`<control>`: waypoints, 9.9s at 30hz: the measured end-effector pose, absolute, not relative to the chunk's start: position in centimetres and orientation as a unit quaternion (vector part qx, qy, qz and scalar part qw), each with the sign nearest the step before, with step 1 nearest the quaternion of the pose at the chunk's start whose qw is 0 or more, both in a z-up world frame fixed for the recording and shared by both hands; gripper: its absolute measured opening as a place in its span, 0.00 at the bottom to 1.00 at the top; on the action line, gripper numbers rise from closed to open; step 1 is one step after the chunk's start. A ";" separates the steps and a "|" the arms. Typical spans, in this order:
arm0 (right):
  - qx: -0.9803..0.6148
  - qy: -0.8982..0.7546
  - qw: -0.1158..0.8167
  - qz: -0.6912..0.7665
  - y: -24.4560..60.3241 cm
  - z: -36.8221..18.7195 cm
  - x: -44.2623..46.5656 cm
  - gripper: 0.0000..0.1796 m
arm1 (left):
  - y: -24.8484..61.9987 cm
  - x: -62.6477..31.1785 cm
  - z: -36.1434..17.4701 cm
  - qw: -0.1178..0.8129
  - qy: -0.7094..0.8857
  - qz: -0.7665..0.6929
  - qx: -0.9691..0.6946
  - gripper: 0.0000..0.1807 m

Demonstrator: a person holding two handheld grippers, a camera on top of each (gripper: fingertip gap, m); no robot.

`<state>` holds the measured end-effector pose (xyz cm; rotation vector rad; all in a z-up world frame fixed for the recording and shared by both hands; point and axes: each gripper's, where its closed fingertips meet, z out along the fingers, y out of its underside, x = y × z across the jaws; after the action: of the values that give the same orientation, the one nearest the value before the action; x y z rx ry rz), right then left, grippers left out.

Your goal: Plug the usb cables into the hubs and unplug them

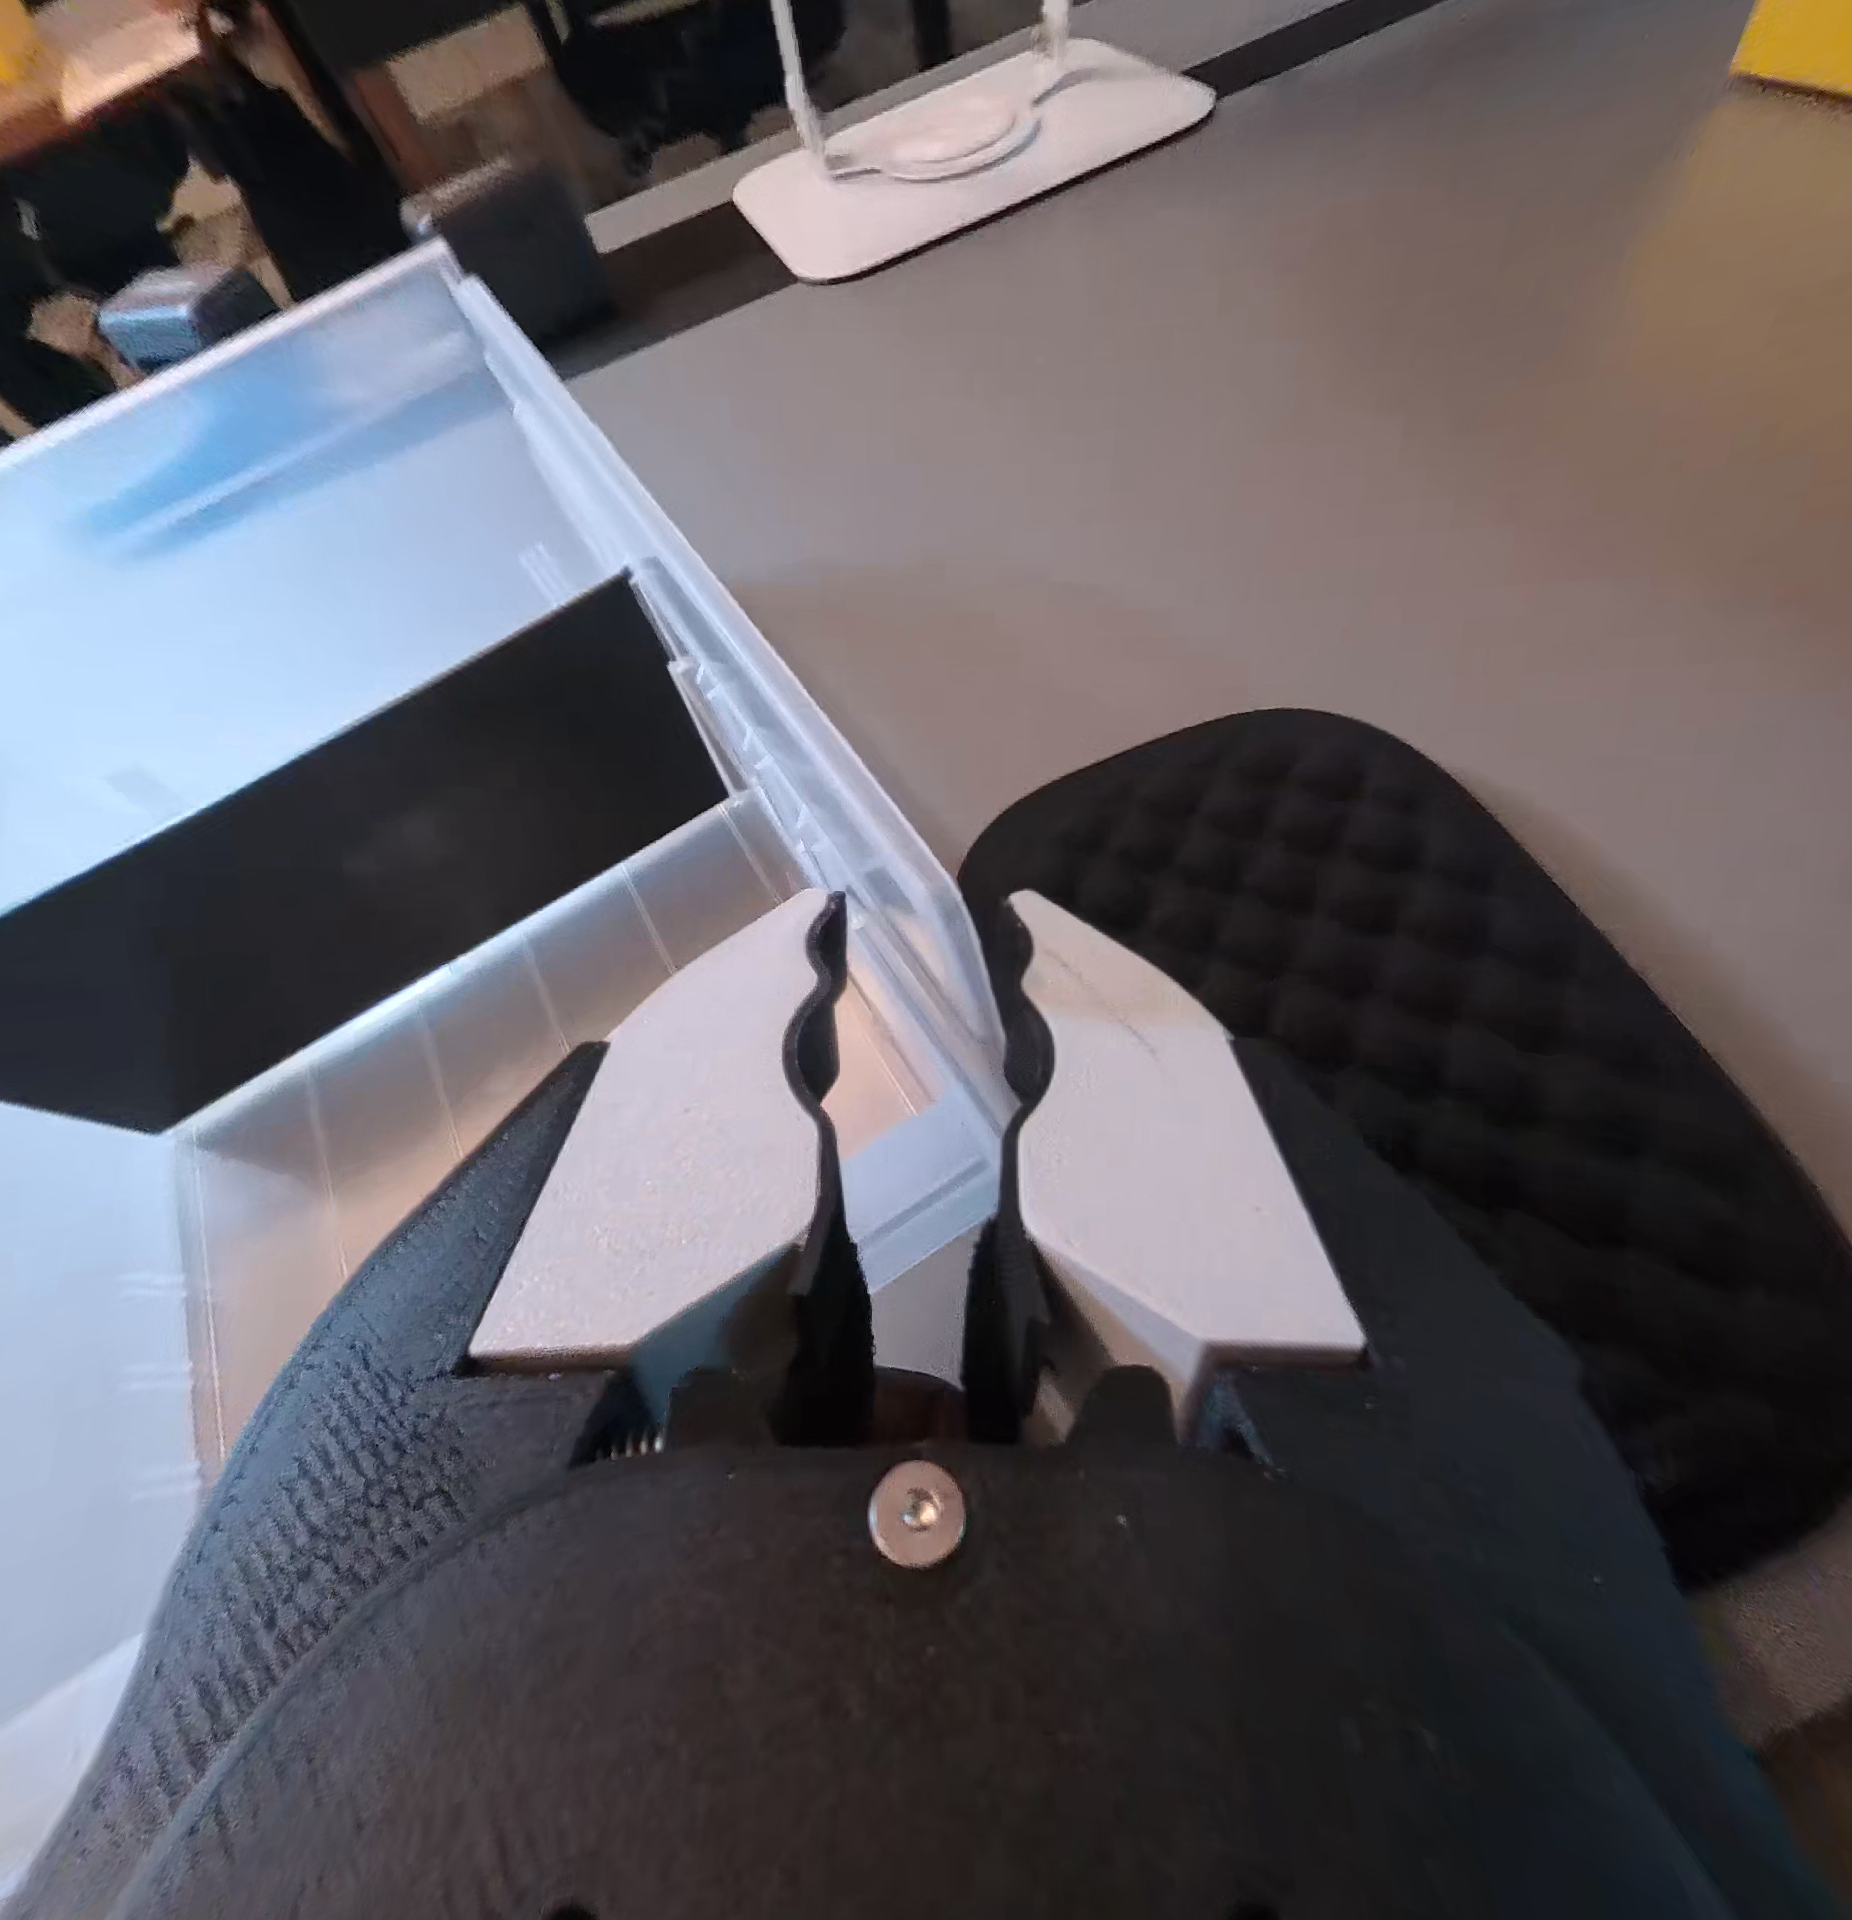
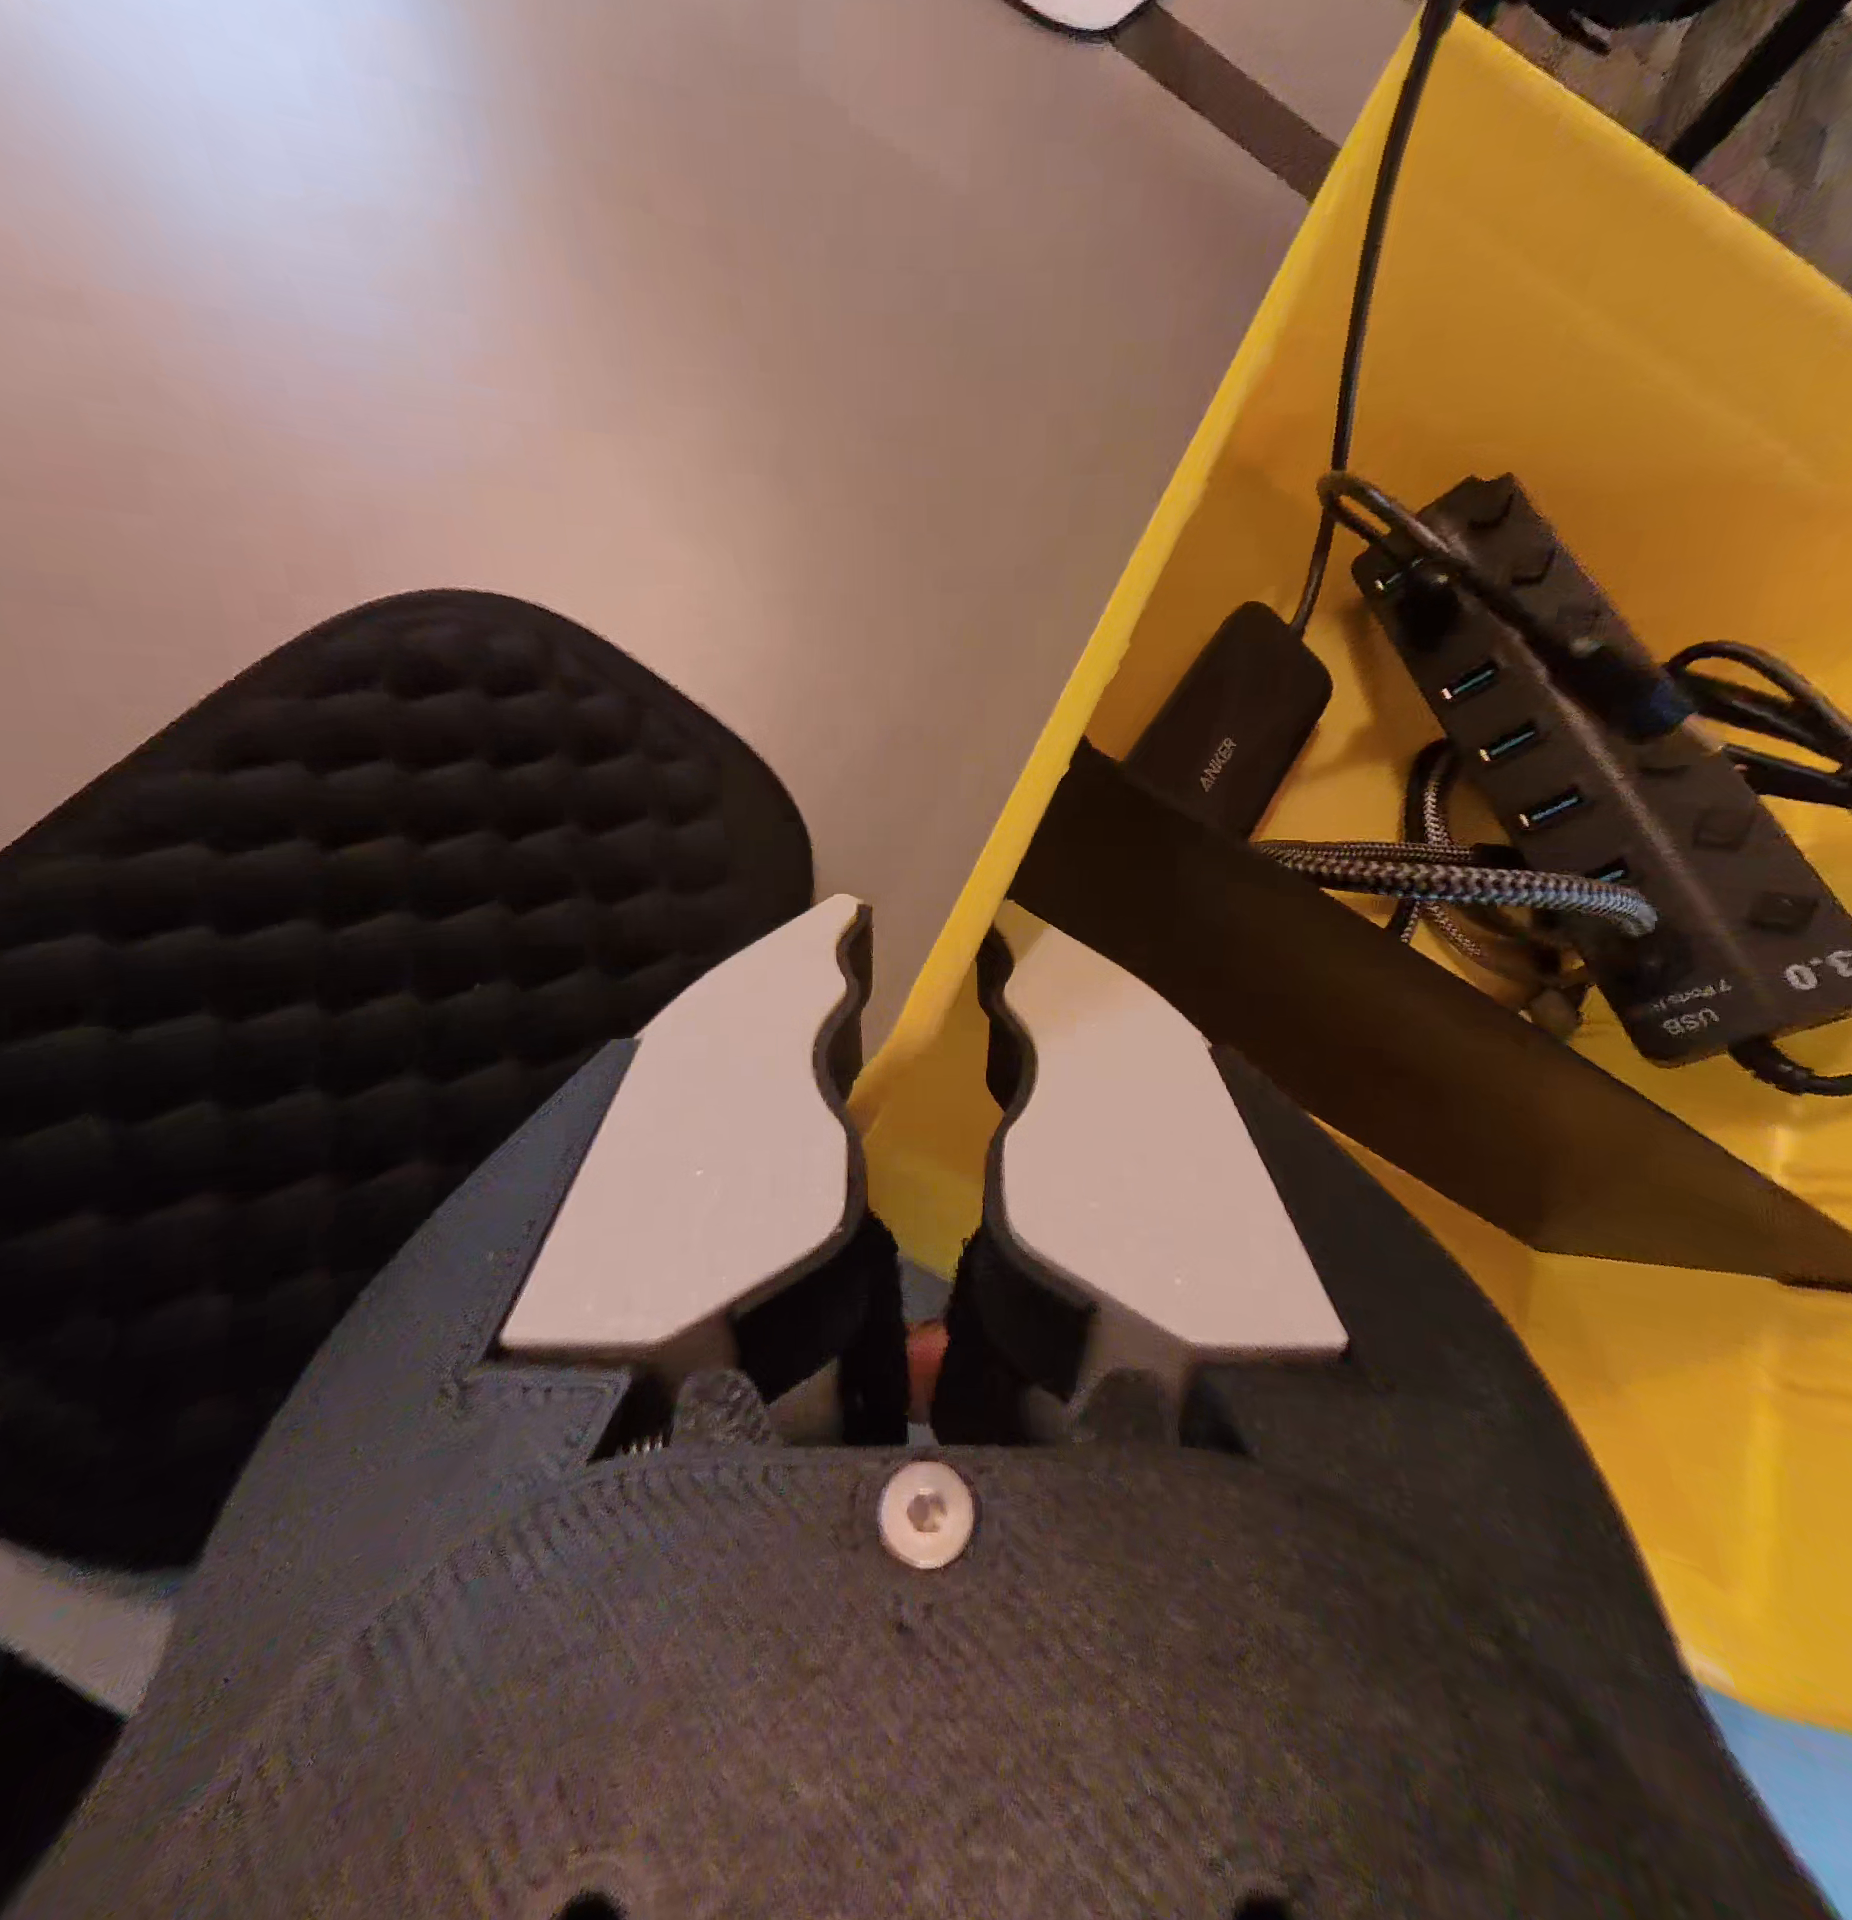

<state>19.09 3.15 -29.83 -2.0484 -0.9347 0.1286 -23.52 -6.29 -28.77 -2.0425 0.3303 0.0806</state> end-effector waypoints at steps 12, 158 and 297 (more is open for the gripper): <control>-0.808 -0.423 0.411 0.012 8.1 -29.9 12.3 0.11 | -2.4 -24.1 -28.5 0.532 0.094 0.024 -0.841 0.15; -0.688 -0.646 0.285 -0.166 9.0 -34.2 20.5 0.20 | 6.1 -9.2 -33.9 0.272 0.524 0.110 -0.799 0.18; -0.549 -0.322 0.674 0.376 2.4 -14.3 -2.4 0.14 | 3.3 -2.5 -18.6 0.639 0.418 0.186 -0.618 0.32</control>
<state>-2.38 2.38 -14.25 -1.2343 -0.7248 0.8450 -2.51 3.33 -18.58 -1.4106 0.9537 0.4240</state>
